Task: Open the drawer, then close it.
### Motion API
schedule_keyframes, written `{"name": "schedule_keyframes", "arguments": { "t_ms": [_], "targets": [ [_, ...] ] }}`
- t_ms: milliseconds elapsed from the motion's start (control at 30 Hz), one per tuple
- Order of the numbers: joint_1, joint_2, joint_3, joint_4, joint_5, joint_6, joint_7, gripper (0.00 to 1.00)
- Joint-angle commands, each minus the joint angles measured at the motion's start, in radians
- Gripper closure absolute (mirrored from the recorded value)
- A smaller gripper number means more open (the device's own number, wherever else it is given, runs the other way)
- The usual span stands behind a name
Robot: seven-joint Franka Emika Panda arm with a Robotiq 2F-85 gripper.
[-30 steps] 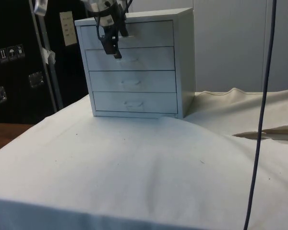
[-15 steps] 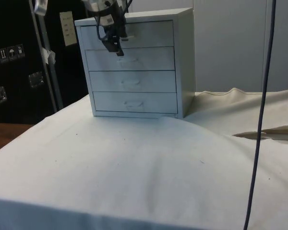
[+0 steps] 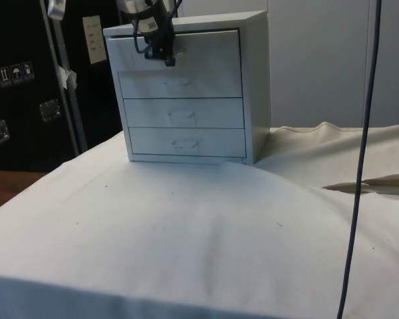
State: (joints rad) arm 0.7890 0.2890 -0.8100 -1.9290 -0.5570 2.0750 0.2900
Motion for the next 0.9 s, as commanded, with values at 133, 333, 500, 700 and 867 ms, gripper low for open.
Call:
{"name": "schedule_keyframes", "arguments": {
  "t_ms": [133, 333, 500, 700, 867],
  "targets": [
    [0.0, 0.001, 0.002, -0.003, 0.004, 0.003, 0.001, 1.0],
    [0.012, 0.004, 0.007, 0.008, -0.003, -0.017, 0.014, 1.0],
    [0.018, 0.009, 0.025, 0.022, -0.028, -0.049, 0.041, 1.0],
    [0.023, 0.017, 0.047, 0.035, -0.054, -0.081, 0.071, 1.0],
    [0.024, 0.027, 0.07, 0.05, -0.067, -0.11, 0.091, 1.0]
  ]
}}
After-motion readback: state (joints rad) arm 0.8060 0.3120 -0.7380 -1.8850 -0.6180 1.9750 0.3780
